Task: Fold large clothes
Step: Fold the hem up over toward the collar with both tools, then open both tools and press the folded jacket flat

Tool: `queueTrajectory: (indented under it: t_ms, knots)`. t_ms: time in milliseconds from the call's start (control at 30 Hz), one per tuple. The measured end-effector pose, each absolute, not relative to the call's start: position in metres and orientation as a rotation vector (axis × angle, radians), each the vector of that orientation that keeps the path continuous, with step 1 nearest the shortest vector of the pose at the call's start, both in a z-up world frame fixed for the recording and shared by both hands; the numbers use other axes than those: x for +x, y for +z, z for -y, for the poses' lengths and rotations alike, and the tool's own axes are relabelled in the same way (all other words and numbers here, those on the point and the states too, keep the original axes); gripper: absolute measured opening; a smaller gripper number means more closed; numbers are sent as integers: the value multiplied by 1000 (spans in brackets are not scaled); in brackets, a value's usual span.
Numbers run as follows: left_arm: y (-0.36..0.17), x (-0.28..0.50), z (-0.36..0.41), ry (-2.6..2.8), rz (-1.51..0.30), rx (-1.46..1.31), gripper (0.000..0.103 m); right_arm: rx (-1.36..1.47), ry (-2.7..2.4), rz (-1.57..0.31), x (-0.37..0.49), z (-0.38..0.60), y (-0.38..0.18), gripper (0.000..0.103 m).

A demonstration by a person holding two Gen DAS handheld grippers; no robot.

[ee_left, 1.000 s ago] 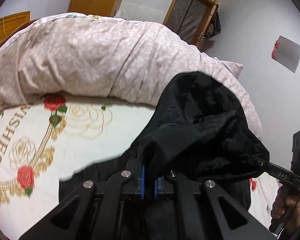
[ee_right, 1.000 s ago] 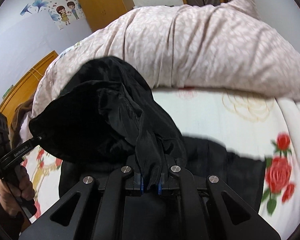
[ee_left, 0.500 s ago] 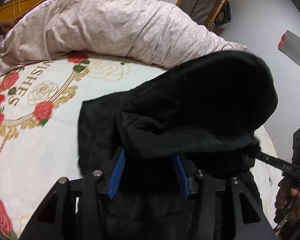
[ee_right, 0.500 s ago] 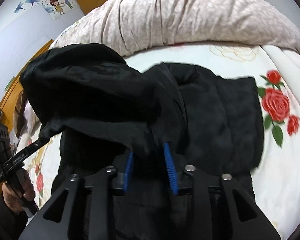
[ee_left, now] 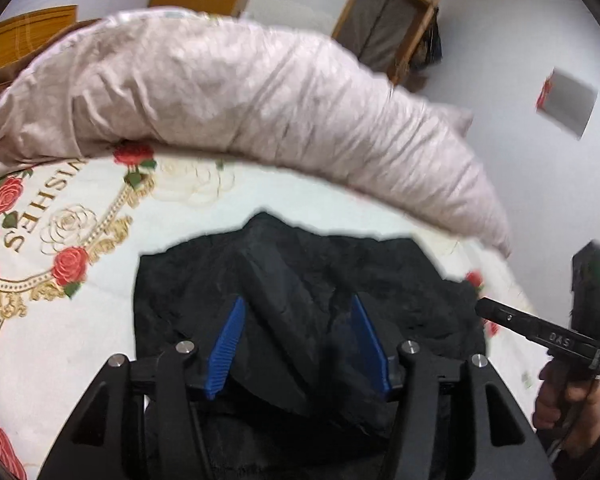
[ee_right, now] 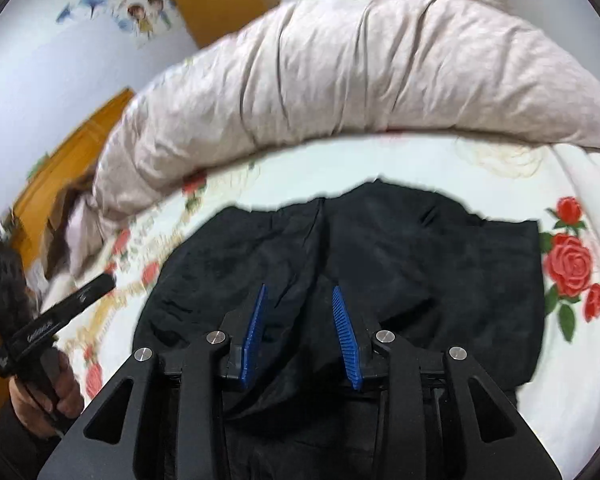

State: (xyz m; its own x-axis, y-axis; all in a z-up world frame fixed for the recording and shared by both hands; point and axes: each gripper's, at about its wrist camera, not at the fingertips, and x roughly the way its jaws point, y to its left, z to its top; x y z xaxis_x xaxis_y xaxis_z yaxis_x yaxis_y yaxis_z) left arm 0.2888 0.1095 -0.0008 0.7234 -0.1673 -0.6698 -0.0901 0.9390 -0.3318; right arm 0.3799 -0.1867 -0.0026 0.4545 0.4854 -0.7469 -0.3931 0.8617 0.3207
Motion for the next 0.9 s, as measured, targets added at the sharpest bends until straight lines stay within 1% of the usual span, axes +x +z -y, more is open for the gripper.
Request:
queueTrajectory:
  t_ms: [133,200,300,433,533,633,767,833,900]
  knots:
    - [-62,296,-99,-38,-899,-359,58,28,499,-1083,378,175,-68,35]
    - [-87,291,-98,-28,-926,-384,58,19,495,-1085,375,174,-83,35]
    - [-105,285,-94,-15,-909,-378,60,-11,475,-1067,373,169,-96,35]
    - [-113,288,-81,31,-887,-295,60,-40,435,-1062,371,162,-115,34]
    - [-113,287,-78,48,-889,-282,60,-38,427,-1055,370,163,-117,34]
    - [-102,283,-83,45,-924,-310,59,-15,413,-1081,367,168,-102,34]
    - [-77,262,-81,8,-874,-320,58,-28,415,-1007,347,177,-75,35]
    - [-85,261,-76,-5,-895,-306,58,-64,399,-1037,345,177,-85,35]
    - [-105,267,-75,-12,-959,-356,58,-64,381,-1080,347,179,-102,35]
